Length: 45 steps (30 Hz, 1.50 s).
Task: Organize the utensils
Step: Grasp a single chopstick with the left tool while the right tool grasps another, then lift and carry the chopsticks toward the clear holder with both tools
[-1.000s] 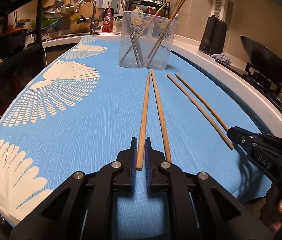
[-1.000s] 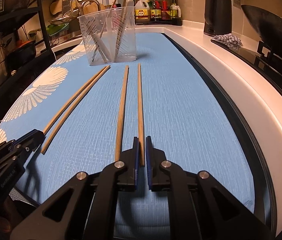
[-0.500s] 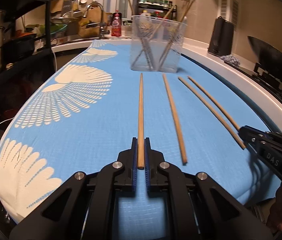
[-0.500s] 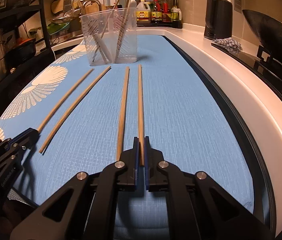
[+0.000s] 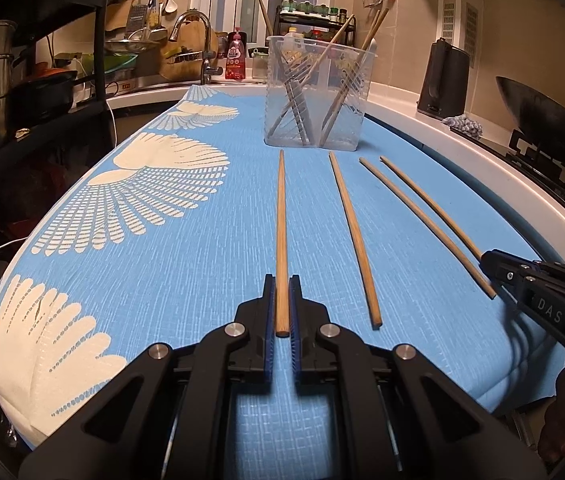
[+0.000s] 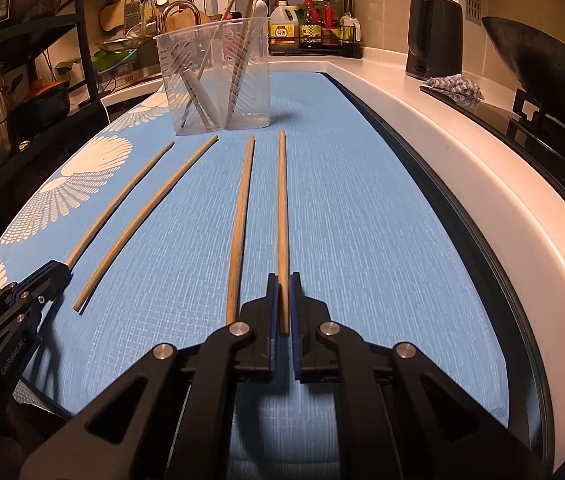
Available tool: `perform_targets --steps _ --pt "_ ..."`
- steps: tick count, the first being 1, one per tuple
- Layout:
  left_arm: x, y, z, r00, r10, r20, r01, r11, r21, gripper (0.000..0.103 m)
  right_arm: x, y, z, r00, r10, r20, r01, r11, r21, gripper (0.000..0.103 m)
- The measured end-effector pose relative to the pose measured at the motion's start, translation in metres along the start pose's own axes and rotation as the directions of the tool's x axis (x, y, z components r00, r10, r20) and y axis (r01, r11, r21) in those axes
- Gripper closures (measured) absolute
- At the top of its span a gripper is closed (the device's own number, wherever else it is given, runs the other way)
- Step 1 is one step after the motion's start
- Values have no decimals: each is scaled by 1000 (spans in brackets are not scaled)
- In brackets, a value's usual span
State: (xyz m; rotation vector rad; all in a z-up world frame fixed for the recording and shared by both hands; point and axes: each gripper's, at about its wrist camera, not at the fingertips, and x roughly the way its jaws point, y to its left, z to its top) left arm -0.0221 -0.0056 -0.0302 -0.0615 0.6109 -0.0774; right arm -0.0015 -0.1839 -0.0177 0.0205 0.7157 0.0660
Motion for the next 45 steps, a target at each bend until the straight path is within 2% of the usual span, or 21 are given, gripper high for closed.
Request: perform_targets --steps 19,33,45 --pt "-1 -1 5 1000 -9 7 9 1000 -4 96 -4 2 2 1000 -27 -10 27 1000 0 98" --pt "-40 -9 30 991 -14 131 6 998 59 96 -40 0 28 998 -44 55 45 999 -16 98" --pt "-65 4 84 977 8 213 -16 999 35 96 -78 3 69 984 -44 172 56 996 -68 98"
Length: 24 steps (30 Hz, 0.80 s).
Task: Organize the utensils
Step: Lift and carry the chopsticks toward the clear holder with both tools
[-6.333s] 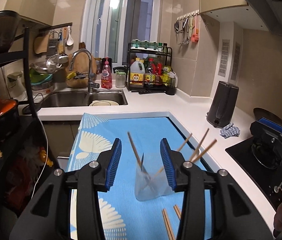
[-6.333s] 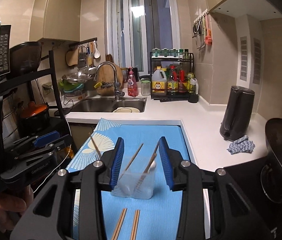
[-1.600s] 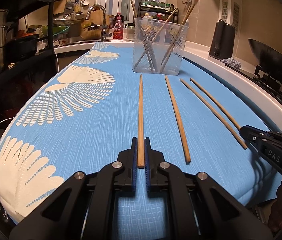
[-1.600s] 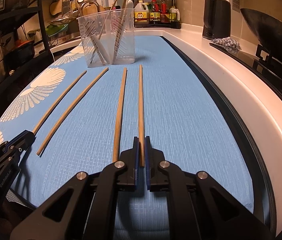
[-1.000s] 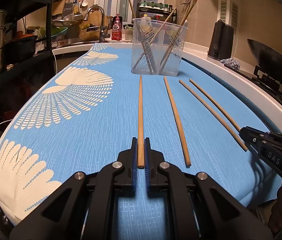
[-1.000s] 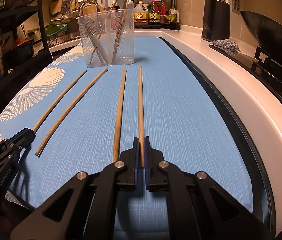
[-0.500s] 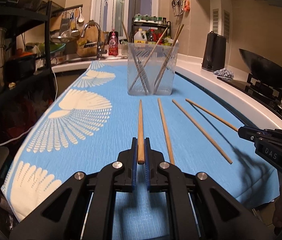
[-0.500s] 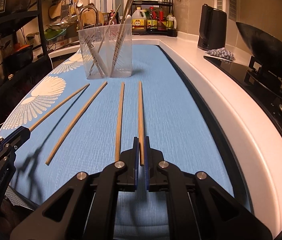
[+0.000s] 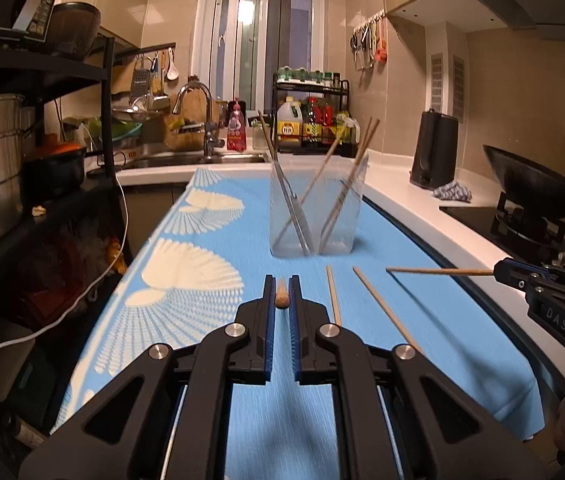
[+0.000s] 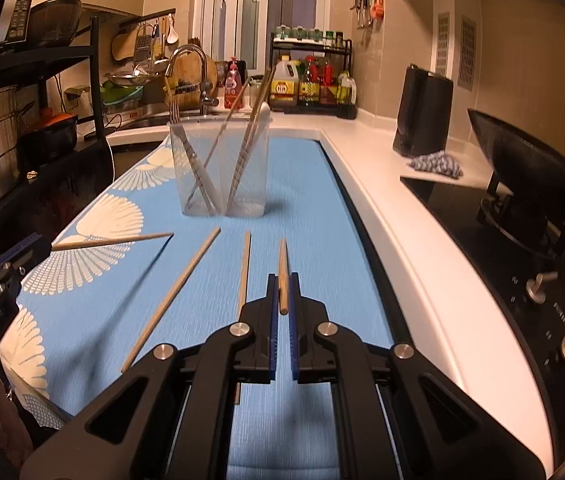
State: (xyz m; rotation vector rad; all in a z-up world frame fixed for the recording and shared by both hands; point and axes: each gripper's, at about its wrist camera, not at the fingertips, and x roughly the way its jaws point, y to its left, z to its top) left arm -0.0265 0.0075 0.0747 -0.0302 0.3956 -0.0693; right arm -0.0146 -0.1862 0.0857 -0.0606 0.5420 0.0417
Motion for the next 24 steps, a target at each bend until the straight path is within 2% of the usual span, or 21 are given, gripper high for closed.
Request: perform_targets --steps 5,12,24 --pt "1 11 34 1000 9 28 -9 1000 4 96 -6 -1 23 999 -1 40 1 1000 -18 98" --pt "10 25 84 1000 -6 14 6 1000 -8 96 -12 -3 71 996 37 84 -34 999 -39 98" --pt "35 37 166 989 -100 -108 97 995 -37 96 -13 -2 162 989 126 82 -124 992 -34 98"
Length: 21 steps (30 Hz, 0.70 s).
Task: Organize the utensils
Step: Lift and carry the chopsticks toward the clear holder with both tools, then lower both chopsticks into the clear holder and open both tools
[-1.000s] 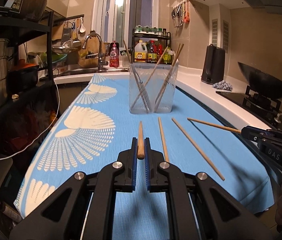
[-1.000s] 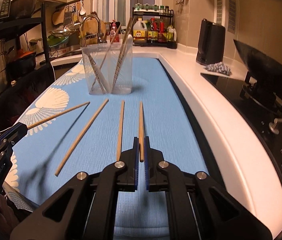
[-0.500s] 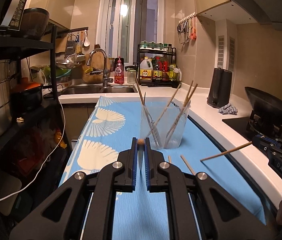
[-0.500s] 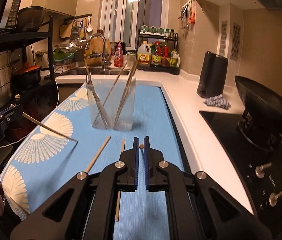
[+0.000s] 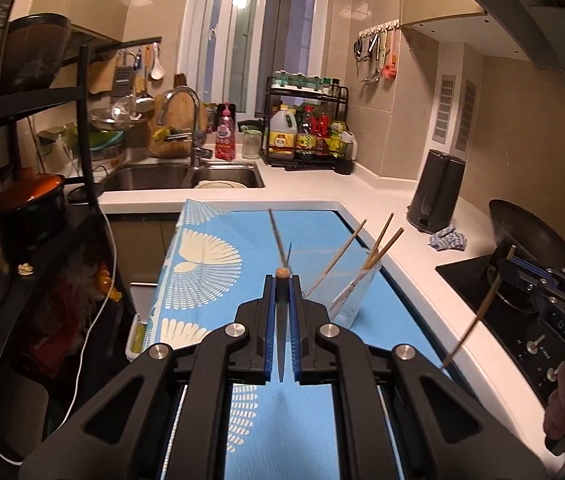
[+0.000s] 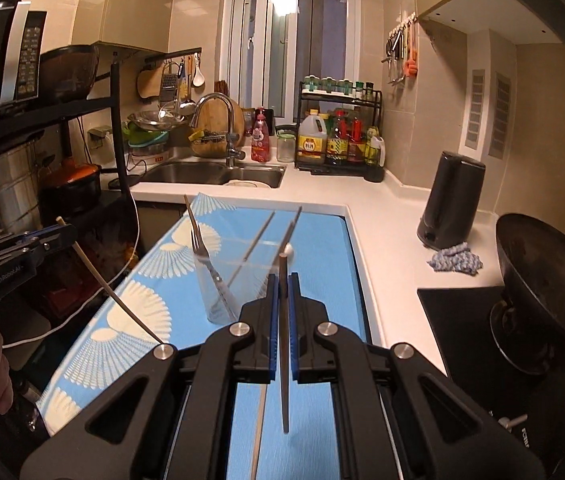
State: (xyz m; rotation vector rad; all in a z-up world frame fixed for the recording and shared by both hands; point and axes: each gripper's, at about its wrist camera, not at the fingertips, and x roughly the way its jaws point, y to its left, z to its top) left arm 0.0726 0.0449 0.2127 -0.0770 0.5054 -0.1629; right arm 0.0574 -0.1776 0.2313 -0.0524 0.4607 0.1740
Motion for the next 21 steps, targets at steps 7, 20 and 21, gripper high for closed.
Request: perform_targets --steps 7,20,21 --pt "11 -8 57 998 -63 -29 63 998 2 96 12 5 61 996 68 50 -68 998 11 98" --pt "63 -27 126 996 -92 -18 92 995 25 96 68 18 145 983 88 163 -88 996 -7 99" --pt "71 -27 126 995 -96 -27 97 995 20 96 76 18 144 984 87 155 -87 996 -6 99"
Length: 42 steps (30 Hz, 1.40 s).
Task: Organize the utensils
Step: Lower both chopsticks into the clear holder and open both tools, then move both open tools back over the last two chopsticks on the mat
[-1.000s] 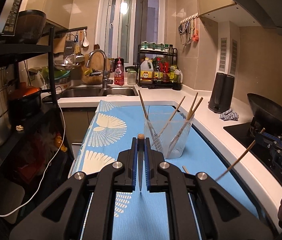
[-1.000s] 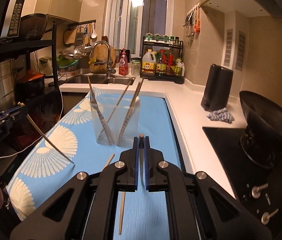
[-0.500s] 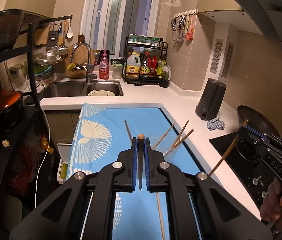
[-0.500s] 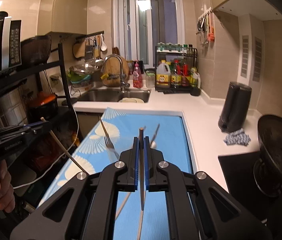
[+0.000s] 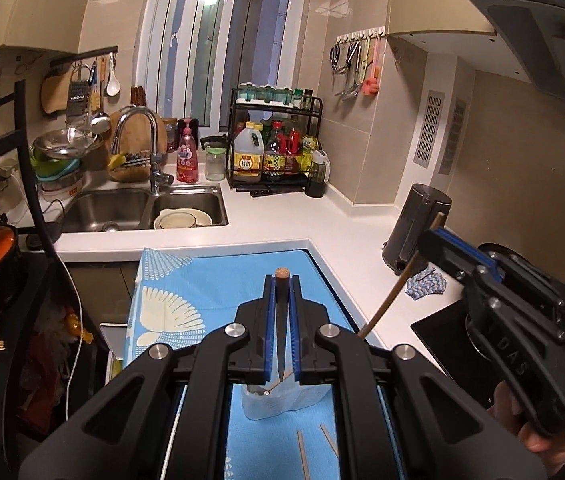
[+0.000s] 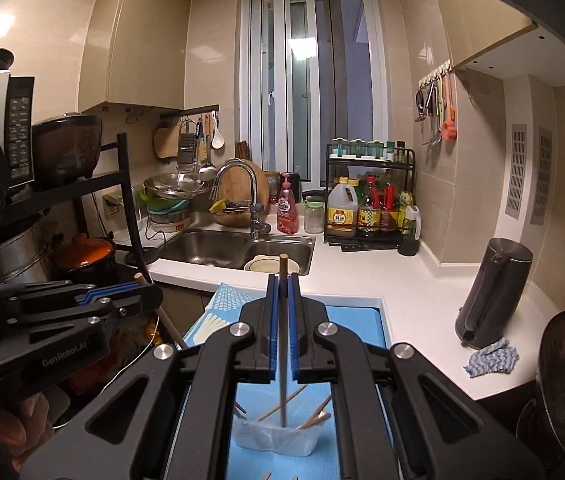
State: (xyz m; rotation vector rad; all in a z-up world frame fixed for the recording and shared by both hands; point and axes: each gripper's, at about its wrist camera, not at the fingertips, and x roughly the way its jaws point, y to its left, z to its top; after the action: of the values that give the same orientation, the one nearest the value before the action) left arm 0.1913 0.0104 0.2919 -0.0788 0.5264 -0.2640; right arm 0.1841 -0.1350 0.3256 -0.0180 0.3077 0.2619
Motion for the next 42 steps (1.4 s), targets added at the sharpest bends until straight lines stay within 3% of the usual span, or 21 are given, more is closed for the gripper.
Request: perform_targets --steps 9,20,23,24,25,30,34,42 --pt "59 -1 -12 995 -13 -95 14 1000 11 97 55 -21 -36 996 -25 -88 30 998 53 99" --pt "95 1 -29 985 -27 -172 29 1000 7 96 82 -30 -67 986 -13 -168 26 997 79 97" --pt "99 3 -29 982 -15 -187 17 1000 7 88 81 -30 -69 983 -17 -184 33 996 83 75" --pt "95 5 -28 984 -12 -179 13 1000 8 74 78 -31 -67 984 -25 -176 40 996 81 71" --pt "91 5 -27 986 -8 -164 10 1000 9 68 73 -30 -65 985 -33 -169 46 996 76 70" --pt "47 10 -22 998 11 -62 -9 1000 20 68 38 -26 -51 993 -48 -107 54 997 59 69" --pt "9 11 -39 999 31 9 -31 999 32 68 -5 -16 -48 998 -55 -38 56 998 33 69" --pt "-31 3 -116 995 75 65 -77 996 32 68 -73 9 -107 996 -85 25 85 996 -4 66"
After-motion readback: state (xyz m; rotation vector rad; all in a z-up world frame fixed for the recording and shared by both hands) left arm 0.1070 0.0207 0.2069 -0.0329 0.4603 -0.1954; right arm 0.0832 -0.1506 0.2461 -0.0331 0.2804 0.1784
